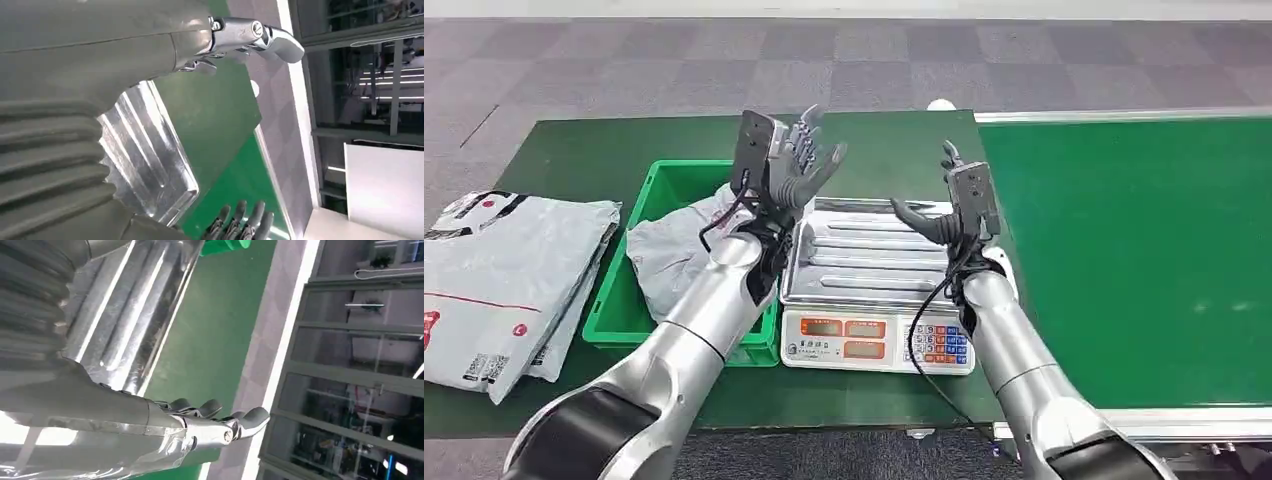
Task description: Moved the parcel from conveyor to table for the left to box.
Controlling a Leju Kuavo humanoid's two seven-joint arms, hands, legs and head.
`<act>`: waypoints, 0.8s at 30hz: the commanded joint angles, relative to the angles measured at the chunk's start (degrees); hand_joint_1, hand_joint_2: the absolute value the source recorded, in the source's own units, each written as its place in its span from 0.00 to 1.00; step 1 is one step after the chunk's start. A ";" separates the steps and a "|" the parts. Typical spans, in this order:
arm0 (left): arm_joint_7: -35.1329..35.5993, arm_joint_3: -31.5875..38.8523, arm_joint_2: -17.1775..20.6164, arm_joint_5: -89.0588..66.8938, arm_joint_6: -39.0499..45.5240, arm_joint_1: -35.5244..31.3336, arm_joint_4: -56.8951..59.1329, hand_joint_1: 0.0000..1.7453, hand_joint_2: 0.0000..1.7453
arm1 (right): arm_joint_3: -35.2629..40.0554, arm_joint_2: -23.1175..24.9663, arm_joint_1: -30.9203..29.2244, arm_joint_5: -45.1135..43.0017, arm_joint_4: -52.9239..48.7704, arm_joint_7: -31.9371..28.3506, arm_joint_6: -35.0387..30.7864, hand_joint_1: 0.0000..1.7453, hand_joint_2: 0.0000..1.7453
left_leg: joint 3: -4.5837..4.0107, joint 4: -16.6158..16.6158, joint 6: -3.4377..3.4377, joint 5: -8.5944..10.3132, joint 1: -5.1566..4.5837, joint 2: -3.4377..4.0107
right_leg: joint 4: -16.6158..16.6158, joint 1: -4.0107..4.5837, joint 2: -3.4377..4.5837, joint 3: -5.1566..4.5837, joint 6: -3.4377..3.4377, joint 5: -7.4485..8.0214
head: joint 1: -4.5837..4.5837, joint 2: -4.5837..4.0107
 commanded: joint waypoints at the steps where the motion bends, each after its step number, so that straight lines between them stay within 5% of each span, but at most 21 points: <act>1: 0.17 -0.19 0.06 0.27 -0.09 -2.03 3.63 0.00 0.00 | 1.46 -0.76 -1.28 -0.16 1.83 0.36 -0.01 0.00 1.00 | 0.02 -0.02 -0.01 0.02 0.03 0.02 | -0.03 0.04 0.01 0.02 -0.04 0.02 | 0.00 0.00; 24: 0.17 -0.19 0.06 0.27 -0.09 -2.03 3.63 0.00 0.00 | 1.46 -0.76 -1.28 -0.16 1.83 0.36 -0.01 0.00 1.00 | 0.08 -0.07 0.00 0.02 0.06 0.05 | -0.13 0.07 0.05 0.10 -0.05 0.05 | 0.00 0.00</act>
